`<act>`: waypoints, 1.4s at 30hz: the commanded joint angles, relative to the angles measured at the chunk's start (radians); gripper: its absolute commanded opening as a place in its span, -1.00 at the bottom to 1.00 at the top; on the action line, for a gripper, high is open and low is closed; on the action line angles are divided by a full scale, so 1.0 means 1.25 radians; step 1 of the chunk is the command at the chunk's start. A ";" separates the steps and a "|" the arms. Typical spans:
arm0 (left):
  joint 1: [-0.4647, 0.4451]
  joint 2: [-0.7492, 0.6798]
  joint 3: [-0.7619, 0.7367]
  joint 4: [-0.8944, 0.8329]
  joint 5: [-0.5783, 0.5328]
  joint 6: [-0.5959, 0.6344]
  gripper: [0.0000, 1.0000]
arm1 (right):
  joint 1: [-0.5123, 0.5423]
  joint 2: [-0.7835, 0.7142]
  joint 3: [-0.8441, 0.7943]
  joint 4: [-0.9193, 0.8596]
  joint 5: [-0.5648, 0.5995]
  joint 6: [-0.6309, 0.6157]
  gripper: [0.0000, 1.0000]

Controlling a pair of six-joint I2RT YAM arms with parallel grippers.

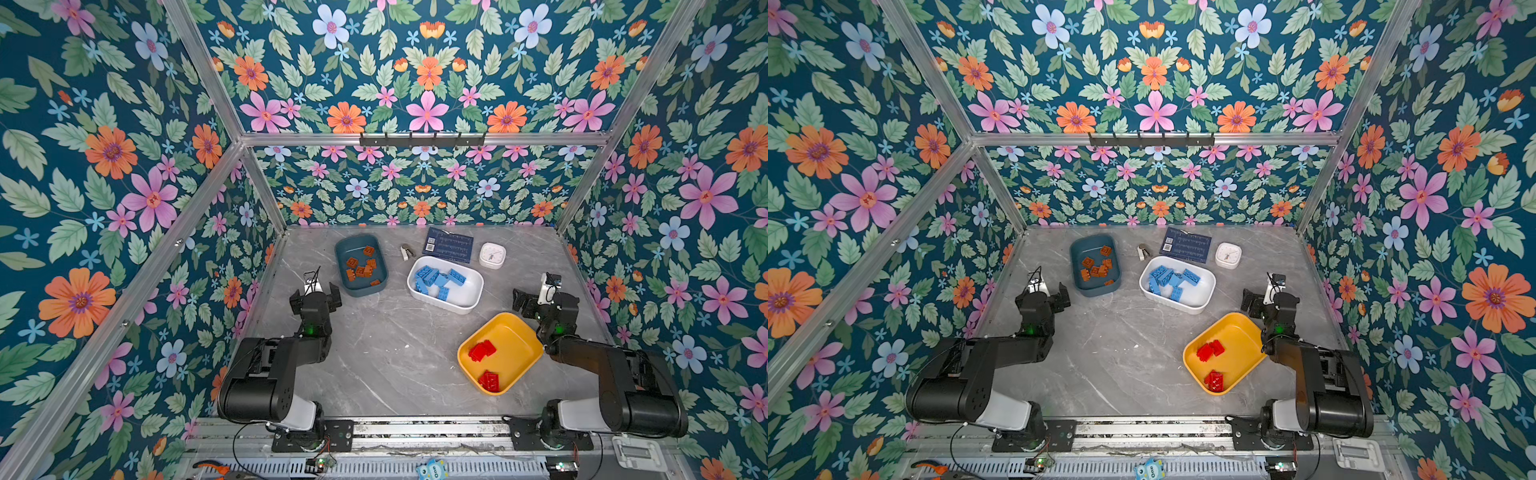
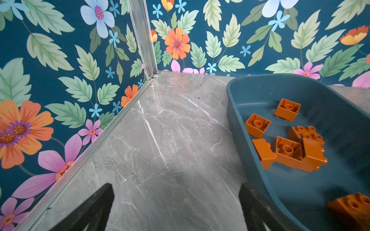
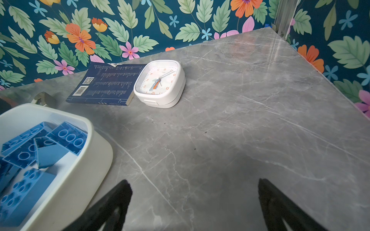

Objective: Sort the legos into containers by color

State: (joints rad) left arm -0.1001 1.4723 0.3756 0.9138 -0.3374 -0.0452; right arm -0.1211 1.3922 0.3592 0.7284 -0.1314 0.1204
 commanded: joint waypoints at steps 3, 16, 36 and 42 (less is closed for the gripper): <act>0.001 -0.023 0.010 -0.006 0.016 0.014 1.00 | 0.001 -0.019 0.015 -0.023 0.004 -0.004 0.98; 0.000 -0.027 0.002 -0.007 0.003 0.005 1.00 | 0.000 -0.002 0.018 -0.016 0.002 -0.004 0.98; 0.000 -0.014 0.008 0.000 0.020 0.014 1.00 | 0.001 -0.001 0.023 -0.020 0.001 -0.005 0.98; 0.000 -0.047 0.010 -0.019 0.023 0.020 1.00 | 0.000 -0.002 0.022 -0.019 0.000 -0.005 0.98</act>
State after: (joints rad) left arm -0.1001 1.4281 0.3809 0.8978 -0.3119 -0.0273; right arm -0.1207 1.3899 0.3840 0.7013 -0.1284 0.1204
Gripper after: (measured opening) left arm 0.997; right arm 0.990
